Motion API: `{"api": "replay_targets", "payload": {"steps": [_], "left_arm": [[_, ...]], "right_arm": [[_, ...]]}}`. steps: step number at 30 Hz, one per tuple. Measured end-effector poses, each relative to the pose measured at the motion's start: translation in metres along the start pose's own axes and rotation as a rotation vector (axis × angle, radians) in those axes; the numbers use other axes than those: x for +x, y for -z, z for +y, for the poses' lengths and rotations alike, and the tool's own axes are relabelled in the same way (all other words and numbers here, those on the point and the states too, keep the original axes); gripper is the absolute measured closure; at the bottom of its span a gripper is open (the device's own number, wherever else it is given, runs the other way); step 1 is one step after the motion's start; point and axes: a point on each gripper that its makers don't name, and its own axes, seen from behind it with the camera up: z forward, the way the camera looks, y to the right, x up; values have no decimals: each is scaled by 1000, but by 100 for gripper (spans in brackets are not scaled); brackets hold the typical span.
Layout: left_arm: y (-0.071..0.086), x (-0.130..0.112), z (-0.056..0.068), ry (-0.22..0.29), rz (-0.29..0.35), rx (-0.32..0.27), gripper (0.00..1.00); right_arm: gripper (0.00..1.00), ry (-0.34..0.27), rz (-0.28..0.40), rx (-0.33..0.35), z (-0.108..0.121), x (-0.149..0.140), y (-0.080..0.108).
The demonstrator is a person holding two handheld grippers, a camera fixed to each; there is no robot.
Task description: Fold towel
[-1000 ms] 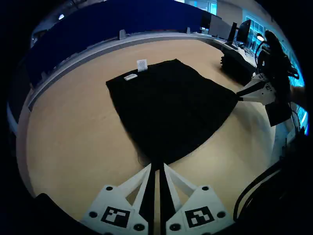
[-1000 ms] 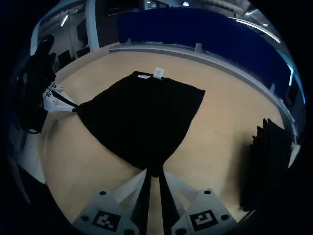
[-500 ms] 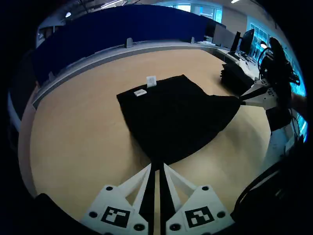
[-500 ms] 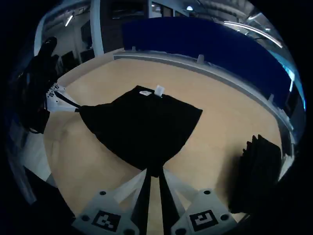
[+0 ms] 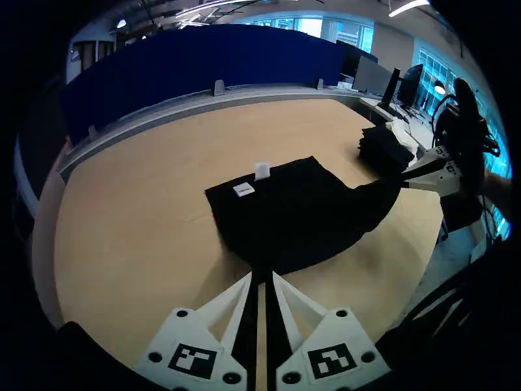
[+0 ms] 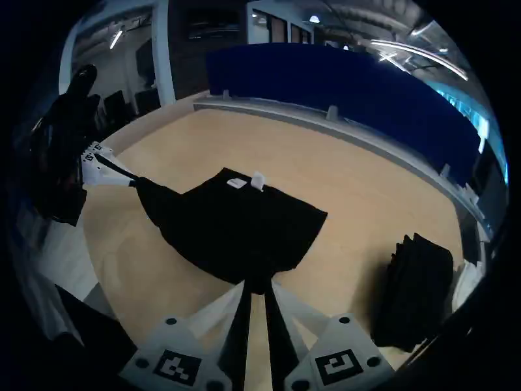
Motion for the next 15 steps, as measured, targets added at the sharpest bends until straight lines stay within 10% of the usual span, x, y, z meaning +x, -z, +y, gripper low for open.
{"api": "replay_targets", "payload": {"steps": [15], "left_arm": [[4, 3, 3, 16, 9, 5, 93]], "right_arm": [[86, 9, 2, -4, 6, 5, 5]]}}
